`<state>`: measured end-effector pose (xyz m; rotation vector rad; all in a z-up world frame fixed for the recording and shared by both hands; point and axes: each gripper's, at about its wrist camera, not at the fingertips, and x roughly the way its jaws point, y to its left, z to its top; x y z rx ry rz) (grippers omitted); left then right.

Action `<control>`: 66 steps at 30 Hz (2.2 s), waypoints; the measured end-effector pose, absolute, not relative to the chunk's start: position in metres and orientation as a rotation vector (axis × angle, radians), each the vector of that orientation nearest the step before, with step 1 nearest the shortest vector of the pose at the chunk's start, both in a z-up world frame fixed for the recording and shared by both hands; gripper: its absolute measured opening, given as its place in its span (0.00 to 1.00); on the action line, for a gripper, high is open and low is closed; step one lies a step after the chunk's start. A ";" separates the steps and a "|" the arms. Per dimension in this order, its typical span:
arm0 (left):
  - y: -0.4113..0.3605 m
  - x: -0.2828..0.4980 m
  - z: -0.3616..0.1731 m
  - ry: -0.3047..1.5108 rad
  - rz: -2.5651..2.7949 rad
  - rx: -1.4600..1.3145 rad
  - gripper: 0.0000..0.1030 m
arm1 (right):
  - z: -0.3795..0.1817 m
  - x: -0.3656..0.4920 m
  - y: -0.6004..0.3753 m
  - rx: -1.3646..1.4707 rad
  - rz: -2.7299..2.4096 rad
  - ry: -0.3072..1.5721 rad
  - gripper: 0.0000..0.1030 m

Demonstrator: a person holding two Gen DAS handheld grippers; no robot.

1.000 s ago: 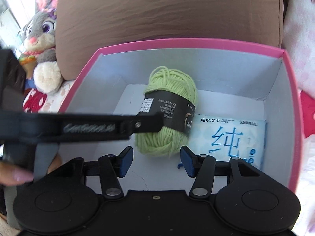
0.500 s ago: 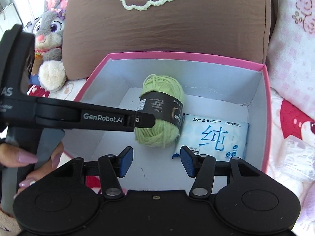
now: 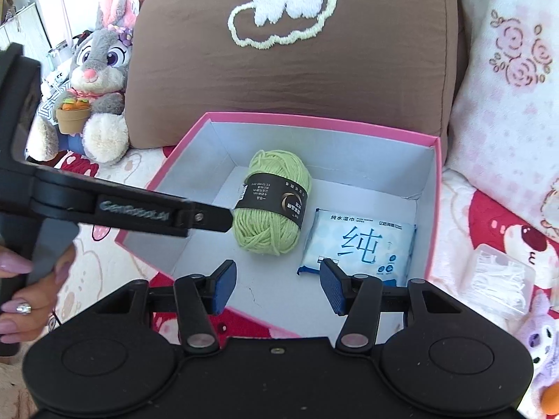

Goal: Organize objects
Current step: 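Withdraw the left tool and move it toward the orange makeup sponge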

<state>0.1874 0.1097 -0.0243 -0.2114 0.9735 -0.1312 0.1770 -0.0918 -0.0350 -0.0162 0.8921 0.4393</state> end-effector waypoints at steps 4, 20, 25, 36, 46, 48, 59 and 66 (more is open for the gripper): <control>0.105 0.172 -0.005 0.979 -0.143 -0.192 0.59 | -0.021 0.164 -0.091 -0.048 0.446 0.877 0.56; 0.100 0.094 0.059 0.999 -0.140 -0.153 0.83 | 0.039 0.096 -0.108 -0.136 0.497 0.845 0.68; 0.094 0.071 0.072 0.971 -0.147 -0.140 0.93 | 0.053 0.075 -0.112 -0.151 0.512 0.803 0.79; 0.066 0.037 0.078 0.978 -0.176 -0.059 0.95 | 0.065 0.039 -0.116 -0.220 0.512 0.798 0.85; 0.028 0.014 0.078 0.989 -0.258 -0.036 0.96 | 0.063 0.014 -0.138 -0.267 0.470 0.803 0.87; 0.023 0.013 0.074 0.997 -0.259 -0.041 0.96 | 0.062 0.009 -0.147 -0.262 0.457 0.803 0.87; -0.009 0.014 0.054 1.029 -0.288 -0.076 0.96 | 0.057 -0.016 -0.202 -0.265 0.419 0.742 0.87; -0.032 0.024 0.048 1.057 -0.342 -0.115 0.96 | 0.056 -0.021 -0.228 -0.288 0.331 0.640 0.87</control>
